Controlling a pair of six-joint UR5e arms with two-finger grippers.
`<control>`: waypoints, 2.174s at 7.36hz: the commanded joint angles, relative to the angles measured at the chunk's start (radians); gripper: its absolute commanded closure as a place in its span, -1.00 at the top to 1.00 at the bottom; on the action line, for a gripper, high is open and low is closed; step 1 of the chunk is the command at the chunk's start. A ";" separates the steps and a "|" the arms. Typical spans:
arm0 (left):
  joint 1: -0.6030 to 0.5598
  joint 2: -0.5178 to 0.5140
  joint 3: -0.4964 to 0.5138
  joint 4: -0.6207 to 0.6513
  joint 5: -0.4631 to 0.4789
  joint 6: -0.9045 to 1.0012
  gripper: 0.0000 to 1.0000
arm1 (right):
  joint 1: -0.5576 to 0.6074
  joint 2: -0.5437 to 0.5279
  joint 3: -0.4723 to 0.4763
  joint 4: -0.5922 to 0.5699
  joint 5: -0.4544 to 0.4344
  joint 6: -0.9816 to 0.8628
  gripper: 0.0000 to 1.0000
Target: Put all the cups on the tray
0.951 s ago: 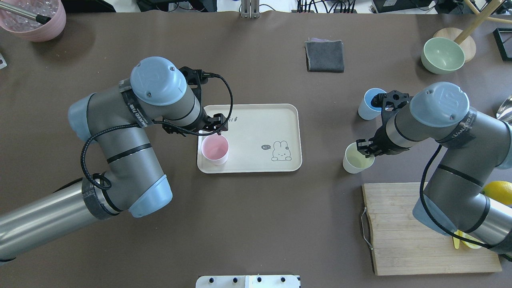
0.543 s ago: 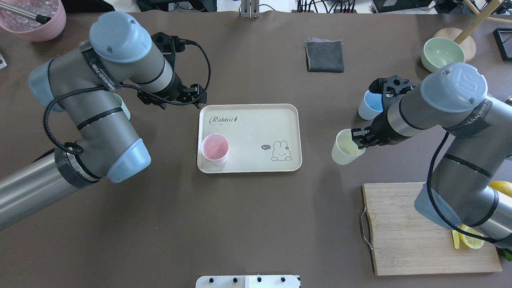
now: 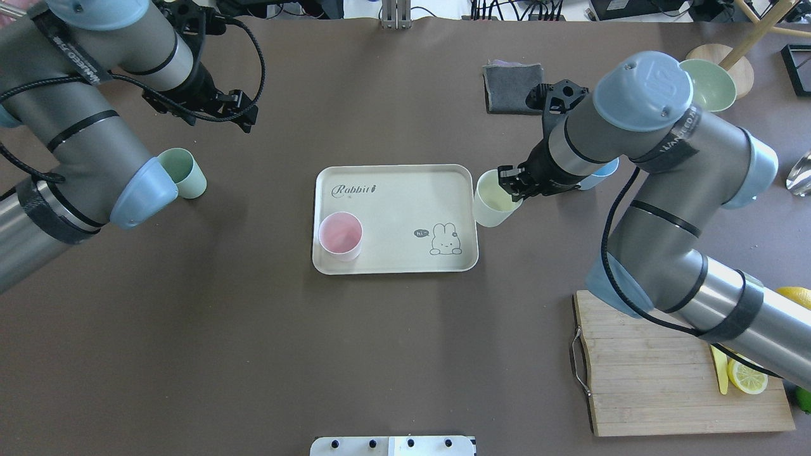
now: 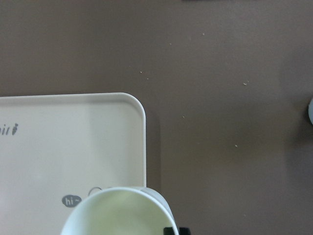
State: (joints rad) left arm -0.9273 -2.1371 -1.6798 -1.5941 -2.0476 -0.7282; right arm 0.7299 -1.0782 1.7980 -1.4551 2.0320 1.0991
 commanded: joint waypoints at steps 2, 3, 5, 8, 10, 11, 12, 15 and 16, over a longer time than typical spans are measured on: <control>-0.115 0.081 0.034 -0.010 -0.049 0.225 0.96 | -0.059 0.135 -0.149 0.012 -0.048 0.087 -1.00; -0.132 0.082 0.069 -0.013 -0.060 0.269 0.96 | -0.087 0.133 -0.157 0.013 -0.061 0.096 -1.00; -0.145 0.082 0.116 -0.056 -0.060 0.280 0.96 | -0.124 0.129 -0.163 0.015 -0.076 0.131 -1.00; -0.142 0.083 0.178 -0.125 -0.059 0.279 0.96 | -0.133 0.127 -0.154 0.015 -0.078 0.134 -0.94; -0.101 0.120 0.195 -0.194 -0.059 0.253 0.96 | -0.135 0.126 -0.149 0.015 -0.084 0.136 1.00; -0.097 0.165 0.171 -0.249 -0.060 0.210 0.96 | -0.129 0.126 -0.131 0.013 -0.084 0.136 1.00; -0.073 0.215 0.152 -0.306 -0.060 0.179 0.96 | -0.110 0.126 -0.114 0.007 -0.076 0.134 1.00; -0.033 0.276 0.100 -0.329 -0.066 0.114 0.96 | -0.049 0.121 -0.080 -0.001 -0.015 0.134 1.00; 0.023 0.270 0.109 -0.346 -0.057 0.071 0.95 | -0.023 0.109 -0.071 -0.001 0.011 0.131 1.00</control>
State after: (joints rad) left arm -0.9583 -1.8648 -1.5742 -1.9250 -2.1115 -0.6074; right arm 0.6759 -0.9589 1.7165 -1.4551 2.0122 1.2326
